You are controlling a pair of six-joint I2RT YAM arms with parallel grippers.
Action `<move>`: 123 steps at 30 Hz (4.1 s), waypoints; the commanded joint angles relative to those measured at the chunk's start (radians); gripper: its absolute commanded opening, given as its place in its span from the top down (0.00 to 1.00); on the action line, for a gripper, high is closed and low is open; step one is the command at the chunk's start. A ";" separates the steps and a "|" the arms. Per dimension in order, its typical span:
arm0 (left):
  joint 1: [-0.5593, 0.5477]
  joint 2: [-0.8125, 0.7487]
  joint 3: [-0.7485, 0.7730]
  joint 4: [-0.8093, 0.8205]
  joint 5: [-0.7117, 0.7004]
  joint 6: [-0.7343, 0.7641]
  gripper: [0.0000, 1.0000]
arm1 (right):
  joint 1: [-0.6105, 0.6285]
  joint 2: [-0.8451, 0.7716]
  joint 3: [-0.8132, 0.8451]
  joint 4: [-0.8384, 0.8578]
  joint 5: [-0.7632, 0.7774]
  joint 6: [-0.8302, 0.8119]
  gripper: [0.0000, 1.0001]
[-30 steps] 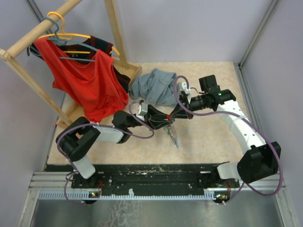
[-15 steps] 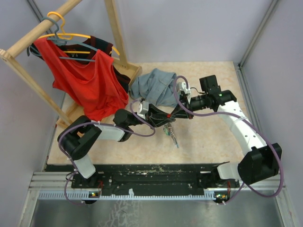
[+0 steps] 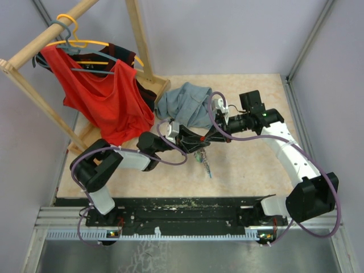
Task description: Remove the keys from the keyring
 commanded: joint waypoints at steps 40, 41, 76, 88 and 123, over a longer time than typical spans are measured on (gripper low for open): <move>0.023 0.019 -0.034 0.125 -0.051 -0.057 0.99 | 0.015 -0.046 0.017 0.058 -0.049 0.040 1.00; 0.023 0.019 -0.034 0.127 -0.046 -0.057 1.00 | 0.016 -0.045 0.016 0.062 -0.047 0.044 1.00; 0.072 0.021 -0.039 0.265 0.047 -0.164 1.00 | 0.040 -0.016 -0.038 0.188 0.070 0.171 0.71; 0.073 0.020 -0.030 0.265 0.052 -0.176 1.00 | 0.063 -0.005 -0.041 0.191 0.092 0.168 0.77; 0.072 -0.010 -0.032 0.266 0.055 -0.188 1.00 | 0.085 0.023 -0.028 0.157 0.084 0.141 1.00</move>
